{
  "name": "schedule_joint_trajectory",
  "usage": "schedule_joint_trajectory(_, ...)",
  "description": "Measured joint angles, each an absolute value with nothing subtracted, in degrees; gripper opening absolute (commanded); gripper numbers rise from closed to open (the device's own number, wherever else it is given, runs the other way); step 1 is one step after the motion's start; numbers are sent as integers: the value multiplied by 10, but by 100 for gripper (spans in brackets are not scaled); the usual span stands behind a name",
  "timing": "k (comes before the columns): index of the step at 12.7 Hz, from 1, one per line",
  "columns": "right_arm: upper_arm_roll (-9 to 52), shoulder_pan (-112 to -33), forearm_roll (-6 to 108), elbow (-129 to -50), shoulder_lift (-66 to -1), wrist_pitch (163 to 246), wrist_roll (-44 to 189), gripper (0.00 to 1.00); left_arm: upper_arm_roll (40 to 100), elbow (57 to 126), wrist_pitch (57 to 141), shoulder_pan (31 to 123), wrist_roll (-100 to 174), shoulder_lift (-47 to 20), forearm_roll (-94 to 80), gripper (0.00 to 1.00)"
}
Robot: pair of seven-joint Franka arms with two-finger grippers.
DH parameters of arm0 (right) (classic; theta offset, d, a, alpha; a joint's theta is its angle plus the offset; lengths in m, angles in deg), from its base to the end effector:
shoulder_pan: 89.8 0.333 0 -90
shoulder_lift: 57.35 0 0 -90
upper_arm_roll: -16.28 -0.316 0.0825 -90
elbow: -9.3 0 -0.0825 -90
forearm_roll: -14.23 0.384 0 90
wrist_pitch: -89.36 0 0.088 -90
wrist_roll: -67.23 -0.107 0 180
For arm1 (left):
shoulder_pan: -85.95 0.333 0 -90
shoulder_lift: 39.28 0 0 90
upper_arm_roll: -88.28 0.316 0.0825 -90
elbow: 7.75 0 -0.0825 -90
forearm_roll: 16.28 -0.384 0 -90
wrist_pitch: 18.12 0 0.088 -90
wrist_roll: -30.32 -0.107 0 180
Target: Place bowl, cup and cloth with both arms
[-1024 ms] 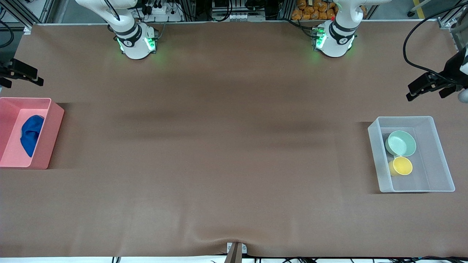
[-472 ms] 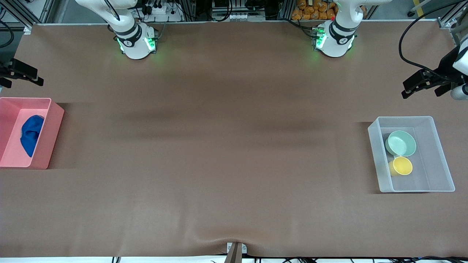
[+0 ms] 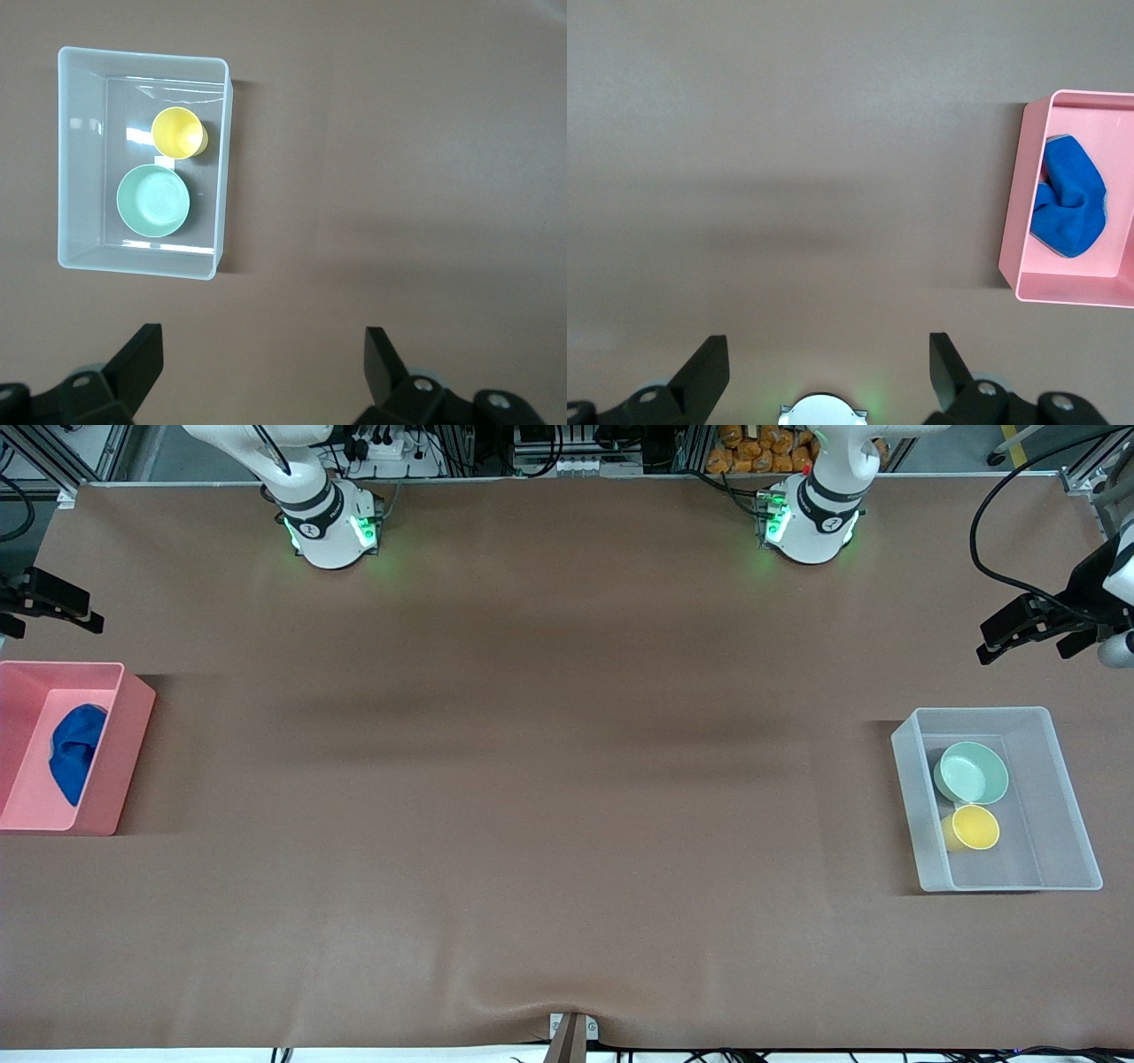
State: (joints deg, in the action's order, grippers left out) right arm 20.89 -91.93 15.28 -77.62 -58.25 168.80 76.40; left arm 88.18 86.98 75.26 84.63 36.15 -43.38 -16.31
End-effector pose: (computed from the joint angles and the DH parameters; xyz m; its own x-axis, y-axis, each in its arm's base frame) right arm 0.5266 -0.0604 0.6428 0.9928 0.0466 -0.1100 0.0427 -0.9984 -0.0376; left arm 0.5374 -0.0133 0.6297 0.9959 0.0769 0.0478 0.0768 -0.9970 0.0042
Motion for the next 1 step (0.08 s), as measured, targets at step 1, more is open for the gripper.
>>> schedule_joint_trajectory(1, 209, -919, 153, -776, -582, 1688, 764, 100, 882, 870, 753, 846, 362, -434, -163, 100)
